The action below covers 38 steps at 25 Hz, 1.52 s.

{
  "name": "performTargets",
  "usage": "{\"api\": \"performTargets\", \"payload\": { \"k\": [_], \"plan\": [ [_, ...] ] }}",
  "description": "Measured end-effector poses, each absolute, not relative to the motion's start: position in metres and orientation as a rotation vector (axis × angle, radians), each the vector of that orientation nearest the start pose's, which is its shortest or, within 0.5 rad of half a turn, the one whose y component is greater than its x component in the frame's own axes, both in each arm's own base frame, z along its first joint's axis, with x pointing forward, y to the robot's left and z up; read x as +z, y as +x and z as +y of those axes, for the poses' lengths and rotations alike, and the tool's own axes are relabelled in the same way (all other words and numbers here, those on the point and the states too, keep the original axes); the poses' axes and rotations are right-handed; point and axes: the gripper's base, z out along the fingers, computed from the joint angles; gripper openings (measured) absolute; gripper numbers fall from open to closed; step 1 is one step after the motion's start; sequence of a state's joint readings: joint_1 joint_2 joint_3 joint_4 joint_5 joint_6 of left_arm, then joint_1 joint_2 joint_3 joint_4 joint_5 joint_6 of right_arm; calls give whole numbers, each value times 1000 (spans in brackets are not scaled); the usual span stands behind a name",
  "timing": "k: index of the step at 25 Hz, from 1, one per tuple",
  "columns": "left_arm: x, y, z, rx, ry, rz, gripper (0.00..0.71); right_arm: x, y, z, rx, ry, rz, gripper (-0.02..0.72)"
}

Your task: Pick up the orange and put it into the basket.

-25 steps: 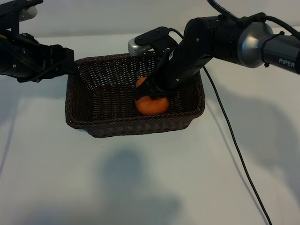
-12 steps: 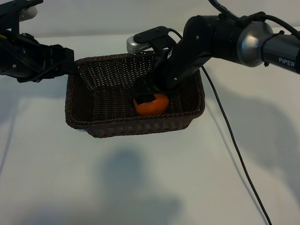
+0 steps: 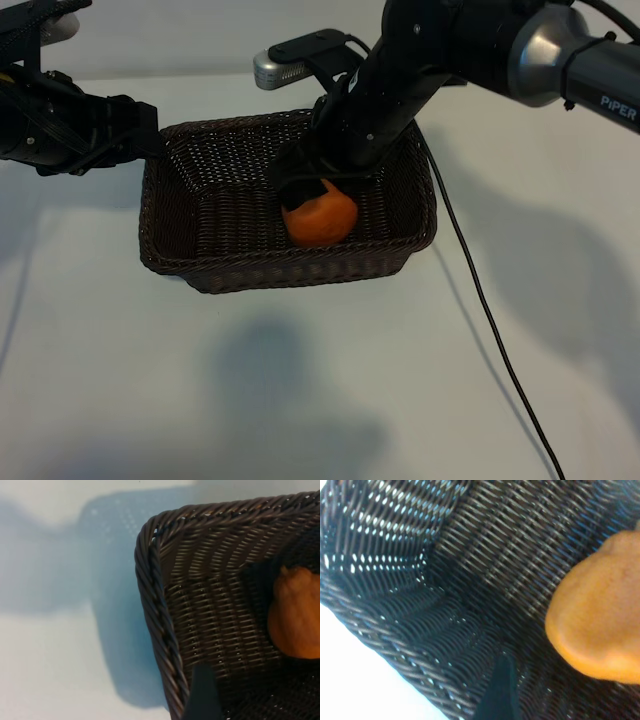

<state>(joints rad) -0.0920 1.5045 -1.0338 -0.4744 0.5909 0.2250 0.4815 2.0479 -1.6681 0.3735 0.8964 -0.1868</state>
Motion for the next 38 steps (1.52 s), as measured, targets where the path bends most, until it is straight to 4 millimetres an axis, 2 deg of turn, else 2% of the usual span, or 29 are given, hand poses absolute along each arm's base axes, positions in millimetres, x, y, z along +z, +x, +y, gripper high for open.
{"api": "performTargets", "payload": {
  "k": [3, 11, 17, 21, 25, 38],
  "plan": [
    [264, 310, -52, -434, 1, 2501, 590, 238, 380, 223, 476, -683, 2684, 623],
    [264, 310, -52, -433, 2, 2501, 590, 289, 363, 198, 276, -672, 2655, 604],
    [264, 310, -52, -433, 5, 2501, 590, 311, 350, 184, 163, -686, 2658, 601],
    [264, 310, -52, -433, 5, 2502, 590, 319, 348, 173, 68, -666, 2662, 601],
    [264, 310, -52, -432, 6, 2502, 589, 320, 350, 163, 48, -626, 2683, 599],
    [264, 310, -52, -432, 9, 2502, 589, 318, 351, 162, 55, -603, 2690, 599]
  ]
}}
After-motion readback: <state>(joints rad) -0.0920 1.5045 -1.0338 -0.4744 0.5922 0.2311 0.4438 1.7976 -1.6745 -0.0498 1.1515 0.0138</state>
